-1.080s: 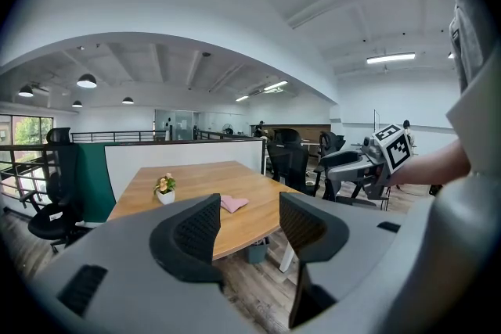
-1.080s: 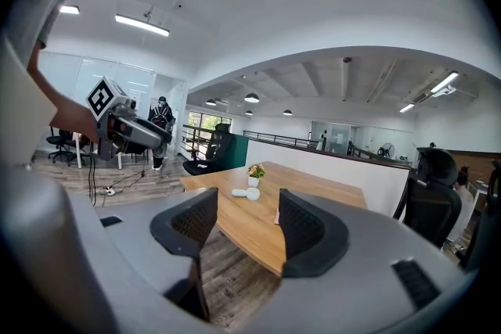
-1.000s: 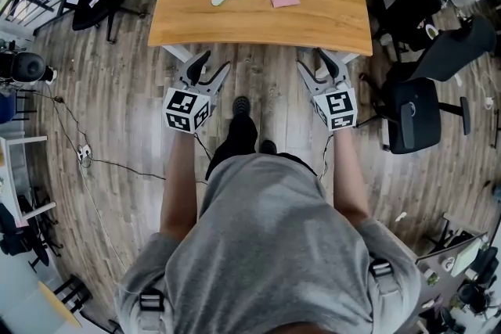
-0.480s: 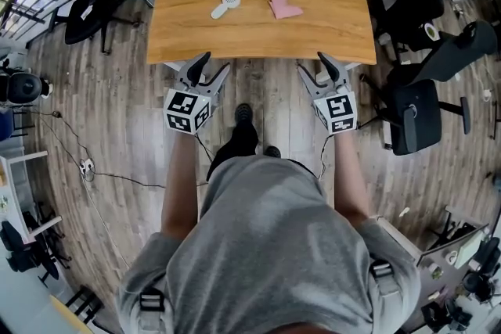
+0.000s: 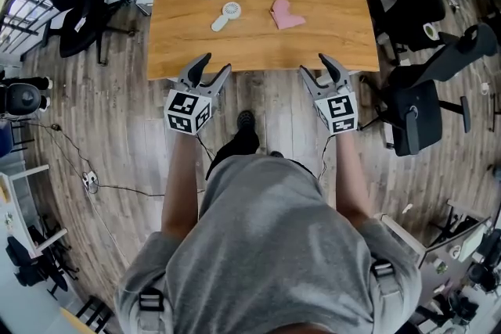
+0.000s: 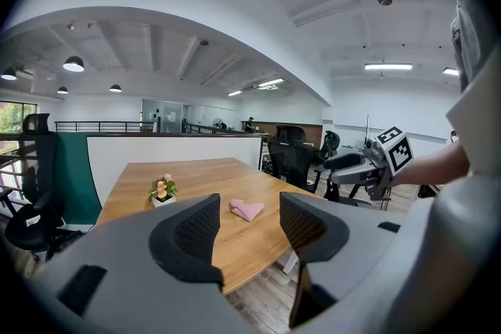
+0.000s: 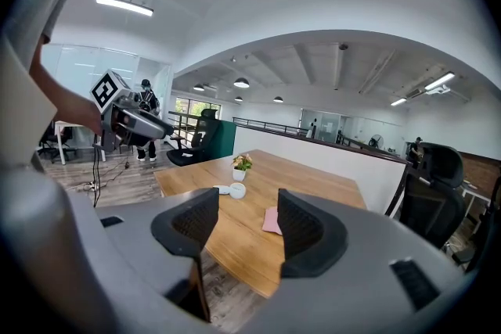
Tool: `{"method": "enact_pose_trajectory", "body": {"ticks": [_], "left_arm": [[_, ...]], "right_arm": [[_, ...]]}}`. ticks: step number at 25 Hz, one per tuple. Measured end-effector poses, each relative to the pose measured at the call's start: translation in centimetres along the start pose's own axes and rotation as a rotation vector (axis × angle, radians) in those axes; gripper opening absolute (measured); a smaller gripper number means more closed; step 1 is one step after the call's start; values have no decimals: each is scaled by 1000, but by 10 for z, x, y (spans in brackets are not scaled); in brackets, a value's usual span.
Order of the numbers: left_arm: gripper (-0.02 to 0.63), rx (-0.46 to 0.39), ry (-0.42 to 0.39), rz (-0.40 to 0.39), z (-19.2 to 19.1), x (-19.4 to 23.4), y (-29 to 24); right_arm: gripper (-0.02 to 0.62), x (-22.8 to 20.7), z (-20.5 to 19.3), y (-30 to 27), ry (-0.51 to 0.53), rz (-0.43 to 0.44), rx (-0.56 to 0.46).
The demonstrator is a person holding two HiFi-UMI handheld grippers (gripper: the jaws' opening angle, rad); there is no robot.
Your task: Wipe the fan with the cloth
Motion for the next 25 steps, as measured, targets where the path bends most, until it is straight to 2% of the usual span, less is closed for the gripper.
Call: {"method": "enact_pose_trajectory", "body": {"ticks": [8, 18, 25], "left_arm": [[239, 22, -2, -40, 6, 44, -21], [241, 48, -3, -97, 9, 107, -55], [241, 71, -9, -119, 15, 123, -76]], "right_arm": [[229, 0, 12, -39, -4, -17, 44], [195, -5, 24, -87, -42, -90, 86], [194, -11, 23, -107, -65, -97, 115]]}}
Point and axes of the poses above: the fingertips, and each gripper's own axes: y backward along the fingers, x to its left, z out of its top, the point moved 5 cm from there along y, backward along the fingers, and after that the axes turned 8 degrees about x, right-handed, at the moved point
